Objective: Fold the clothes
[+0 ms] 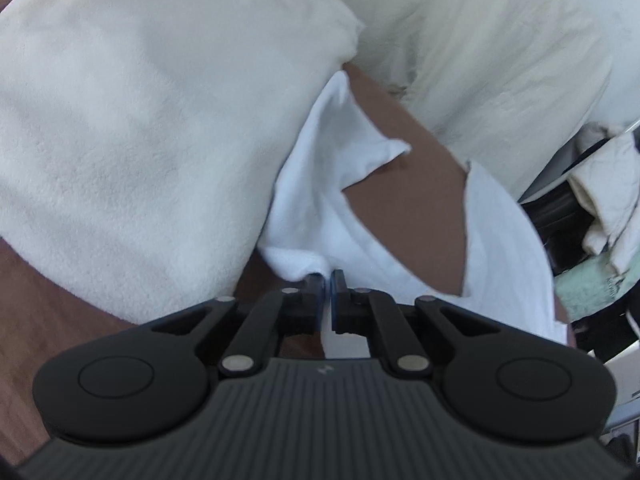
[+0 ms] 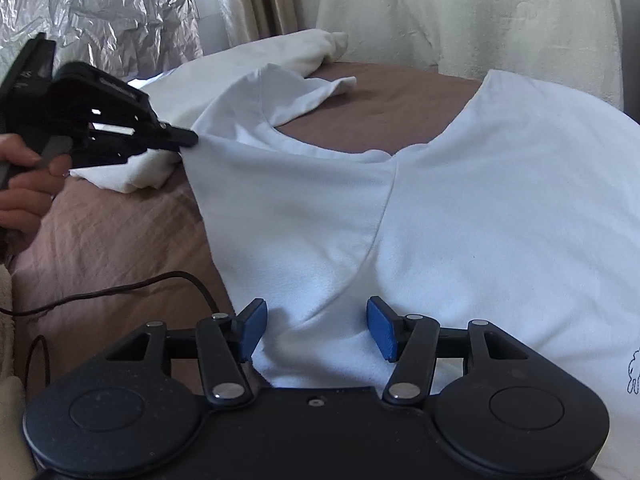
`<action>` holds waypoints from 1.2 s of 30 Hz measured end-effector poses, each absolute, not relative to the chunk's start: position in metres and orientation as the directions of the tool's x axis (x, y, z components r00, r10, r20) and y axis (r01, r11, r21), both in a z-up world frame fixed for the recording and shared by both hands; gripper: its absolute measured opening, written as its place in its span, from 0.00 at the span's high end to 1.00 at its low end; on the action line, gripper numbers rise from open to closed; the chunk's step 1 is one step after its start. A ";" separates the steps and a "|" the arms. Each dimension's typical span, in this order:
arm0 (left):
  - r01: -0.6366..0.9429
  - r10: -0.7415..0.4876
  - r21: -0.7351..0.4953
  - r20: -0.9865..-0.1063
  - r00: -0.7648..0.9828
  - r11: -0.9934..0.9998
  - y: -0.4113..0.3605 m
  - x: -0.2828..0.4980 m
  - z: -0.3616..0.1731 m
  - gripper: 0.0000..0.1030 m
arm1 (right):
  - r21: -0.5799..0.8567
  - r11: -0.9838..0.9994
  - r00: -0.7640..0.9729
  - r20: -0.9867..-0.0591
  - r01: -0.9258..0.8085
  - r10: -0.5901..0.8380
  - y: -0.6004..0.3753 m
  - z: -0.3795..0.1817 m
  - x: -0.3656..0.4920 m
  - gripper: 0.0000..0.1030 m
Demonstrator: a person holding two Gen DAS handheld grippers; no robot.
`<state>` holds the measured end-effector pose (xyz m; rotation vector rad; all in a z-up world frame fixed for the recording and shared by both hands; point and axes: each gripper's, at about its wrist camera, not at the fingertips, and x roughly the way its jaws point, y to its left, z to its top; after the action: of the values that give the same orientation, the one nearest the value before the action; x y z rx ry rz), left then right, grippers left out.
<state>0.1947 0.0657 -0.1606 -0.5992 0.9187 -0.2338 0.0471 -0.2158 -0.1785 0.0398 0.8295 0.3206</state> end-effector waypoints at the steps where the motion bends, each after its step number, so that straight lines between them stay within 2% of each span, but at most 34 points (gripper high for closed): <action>1: -0.065 -0.443 -0.582 -0.681 0.583 0.811 0.065 0.196 -0.165 0.95 | 0.166 0.950 0.631 -0.715 -0.263 0.299 -0.217 -0.178 0.047 0.41; 2: -0.069 -0.450 -0.586 -0.688 0.569 0.807 0.065 0.196 -0.169 0.94 | 0.176 0.950 0.633 -0.712 -0.259 0.304 -0.218 -0.178 0.046 0.41; 4: -0.068 -0.461 -0.589 -0.695 0.552 0.805 0.061 0.199 -0.178 0.85 | 0.200 0.948 0.638 -0.703 -0.247 0.315 -0.221 -0.179 0.046 0.41; 5: -0.062 -0.465 -0.588 -0.695 0.548 0.806 0.058 0.202 -0.182 0.75 | 0.217 0.946 0.641 -0.697 -0.240 0.322 -0.223 -0.179 0.047 0.41; 6: -0.056 -0.469 -0.587 -0.696 0.544 0.807 0.055 0.204 -0.187 0.73 | 0.234 0.944 0.644 -0.690 -0.233 0.330 -0.225 -0.179 0.047 0.41; 7: -0.023 -0.499 -0.601 -0.683 0.533 0.799 0.051 0.205 -0.188 0.75 | 0.252 0.941 0.649 -0.681 -0.227 0.339 -0.227 -0.179 0.047 0.41; 8: 0.010 -0.529 -0.614 -0.670 0.521 0.789 0.048 0.205 -0.190 0.90 | 0.267 0.938 0.654 -0.672 -0.222 0.346 -0.229 -0.179 0.047 0.41; 9: 0.043 -0.558 -0.628 -0.657 0.508 0.777 0.044 0.206 -0.191 0.99 | 0.281 0.935 0.660 -0.664 -0.217 0.352 -0.231 -0.179 0.047 0.41; 12: 0.156 -0.660 -0.704 -0.533 0.529 0.693 0.037 0.191 -0.167 0.99 | 0.275 0.939 0.695 -0.635 -0.206 0.338 -0.233 -0.173 0.043 0.41; 15: 0.297 -0.702 -0.673 -0.468 0.537 0.677 0.024 0.173 -0.135 0.99 | 0.266 0.944 0.730 -0.604 -0.195 0.321 -0.235 -0.166 0.040 0.41; 20: 0.335 -0.745 -0.684 -0.481 0.462 0.648 0.009 0.159 -0.137 0.99 | 0.136 0.962 0.795 -0.542 -0.238 0.273 -0.216 -0.147 0.036 0.40; 23: 0.366 -0.785 -0.703 -0.469 0.405 0.609 -0.001 0.155 -0.140 0.99 | 0.063 0.952 0.794 -0.537 -0.299 0.285 -0.201 -0.137 0.039 0.34; 25: 0.394 -0.811 -0.713 -0.460 0.362 0.581 -0.010 0.155 -0.144 0.99 | -0.003 0.959 0.811 -0.535 -0.282 0.236 -0.199 -0.137 0.035 0.33; 31: 0.452 -0.816 -0.680 -0.491 0.306 0.578 -0.040 0.142 -0.149 0.99 | 0.071 0.961 0.794 -0.548 -0.269 0.262 -0.213 -0.150 0.040 0.34; 33: 0.475 -0.811 -0.659 -0.499 0.305 0.584 -0.044 0.138 -0.149 0.99 | -0.010 0.959 0.795 -0.562 -0.282 0.228 -0.200 -0.152 0.043 0.36; 35: 0.479 -0.806 -0.650 -0.506 0.307 0.591 -0.045 0.137 -0.147 0.99 | -0.064 0.952 0.798 -0.564 -0.301 0.214 -0.192 -0.154 0.042 0.55; 36: 0.474 -0.804 -0.650 -0.510 0.307 0.593 -0.044 0.138 -0.147 0.99 | -0.063 0.949 0.792 -0.570 -0.309 0.220 -0.190 -0.155 0.042 0.61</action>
<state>0.1379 -0.0439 -0.1466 -0.4181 0.9173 -0.8781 0.0416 -0.1903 -0.1546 -0.1562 0.5922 0.2862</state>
